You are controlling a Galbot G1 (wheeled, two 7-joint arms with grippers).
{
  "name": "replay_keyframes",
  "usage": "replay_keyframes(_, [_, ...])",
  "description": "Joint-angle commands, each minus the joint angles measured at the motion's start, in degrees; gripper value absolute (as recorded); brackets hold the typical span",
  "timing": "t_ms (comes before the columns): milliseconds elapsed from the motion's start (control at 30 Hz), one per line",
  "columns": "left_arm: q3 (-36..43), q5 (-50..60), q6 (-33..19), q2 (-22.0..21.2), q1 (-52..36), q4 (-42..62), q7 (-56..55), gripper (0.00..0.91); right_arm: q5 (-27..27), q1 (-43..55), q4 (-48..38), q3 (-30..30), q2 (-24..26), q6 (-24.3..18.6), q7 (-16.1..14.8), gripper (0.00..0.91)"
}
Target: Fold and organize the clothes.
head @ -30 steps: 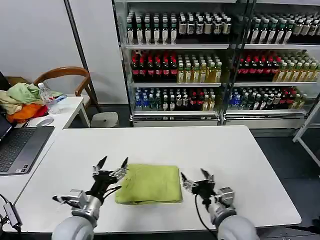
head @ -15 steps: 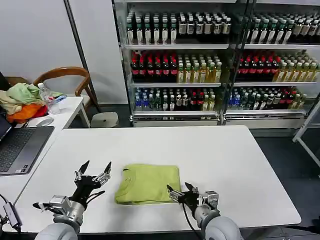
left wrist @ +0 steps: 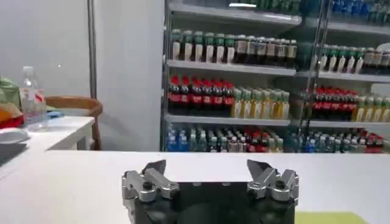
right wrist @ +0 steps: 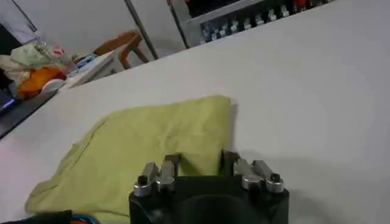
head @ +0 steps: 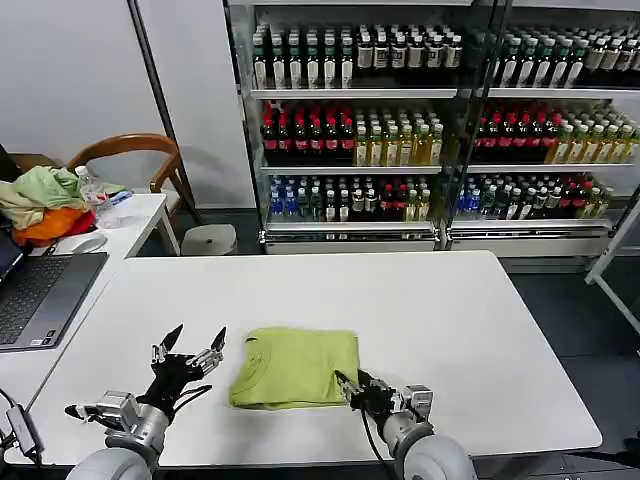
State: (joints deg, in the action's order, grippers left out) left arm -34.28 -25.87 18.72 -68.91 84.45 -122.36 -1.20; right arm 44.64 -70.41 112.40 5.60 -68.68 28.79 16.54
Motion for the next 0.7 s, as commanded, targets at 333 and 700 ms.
replay_keyframes(333, [-0.62,-4.35,0.71,1.61,0.16,-0.05,0.22,0.907,-6.72,2.64,-3.23,0.14,-0.46,-4.89,-4.71,0.000])
replay_keyframes(700, [-0.71,-5.20,0.22,2.58,0.45,0.07,0.50,0.907,-10.98,8.68,-10.46,1.71,-3.91,-12.52,-3.91,0.000])
